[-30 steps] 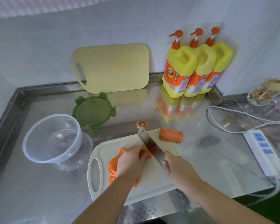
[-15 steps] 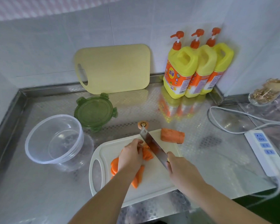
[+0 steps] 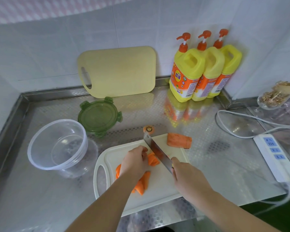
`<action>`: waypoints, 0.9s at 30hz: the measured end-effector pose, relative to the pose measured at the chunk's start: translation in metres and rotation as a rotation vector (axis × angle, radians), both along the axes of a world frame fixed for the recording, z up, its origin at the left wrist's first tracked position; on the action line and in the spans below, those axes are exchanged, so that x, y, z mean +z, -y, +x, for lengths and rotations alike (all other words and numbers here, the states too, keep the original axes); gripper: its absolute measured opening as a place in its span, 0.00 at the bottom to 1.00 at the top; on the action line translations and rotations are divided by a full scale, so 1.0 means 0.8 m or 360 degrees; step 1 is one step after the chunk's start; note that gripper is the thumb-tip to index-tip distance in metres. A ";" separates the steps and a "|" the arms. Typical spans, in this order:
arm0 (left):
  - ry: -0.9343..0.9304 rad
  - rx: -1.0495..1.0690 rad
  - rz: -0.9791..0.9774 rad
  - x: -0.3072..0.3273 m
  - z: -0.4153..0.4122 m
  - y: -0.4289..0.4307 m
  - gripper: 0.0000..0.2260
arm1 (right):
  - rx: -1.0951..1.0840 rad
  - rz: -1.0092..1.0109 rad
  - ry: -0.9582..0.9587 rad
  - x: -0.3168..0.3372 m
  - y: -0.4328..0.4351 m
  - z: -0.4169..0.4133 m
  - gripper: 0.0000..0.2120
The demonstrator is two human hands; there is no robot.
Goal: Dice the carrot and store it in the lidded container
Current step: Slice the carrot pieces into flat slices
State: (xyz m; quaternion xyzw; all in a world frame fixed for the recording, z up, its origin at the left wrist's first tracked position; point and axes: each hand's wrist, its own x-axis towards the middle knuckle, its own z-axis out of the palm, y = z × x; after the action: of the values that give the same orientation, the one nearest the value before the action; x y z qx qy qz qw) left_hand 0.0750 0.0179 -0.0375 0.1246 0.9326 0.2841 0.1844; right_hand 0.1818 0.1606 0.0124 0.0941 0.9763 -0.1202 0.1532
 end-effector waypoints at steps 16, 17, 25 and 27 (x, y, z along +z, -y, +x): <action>-0.0151 -0.0197 -0.0222 -0.004 0.012 -0.002 0.11 | 0.0023 0.0059 0.0143 0.006 0.022 -0.003 0.16; -0.0148 -0.0190 -0.0213 -0.004 0.012 -0.002 0.10 | 0.0037 0.0067 0.0150 0.006 0.023 -0.003 0.17; -0.0164 -0.0198 -0.0149 -0.004 0.010 -0.004 0.09 | 0.0061 0.0112 0.0239 -0.005 0.024 -0.013 0.22; -0.0169 -0.0206 -0.0121 -0.004 0.010 -0.004 0.10 | 0.0062 0.0118 0.0271 -0.009 0.024 -0.014 0.24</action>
State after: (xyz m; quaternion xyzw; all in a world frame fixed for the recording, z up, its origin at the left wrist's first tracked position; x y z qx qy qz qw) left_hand 0.0832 0.0209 -0.0410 0.1924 0.9412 0.2290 0.1574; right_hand 0.1705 0.1412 0.0051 0.0904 0.9652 -0.0725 0.2343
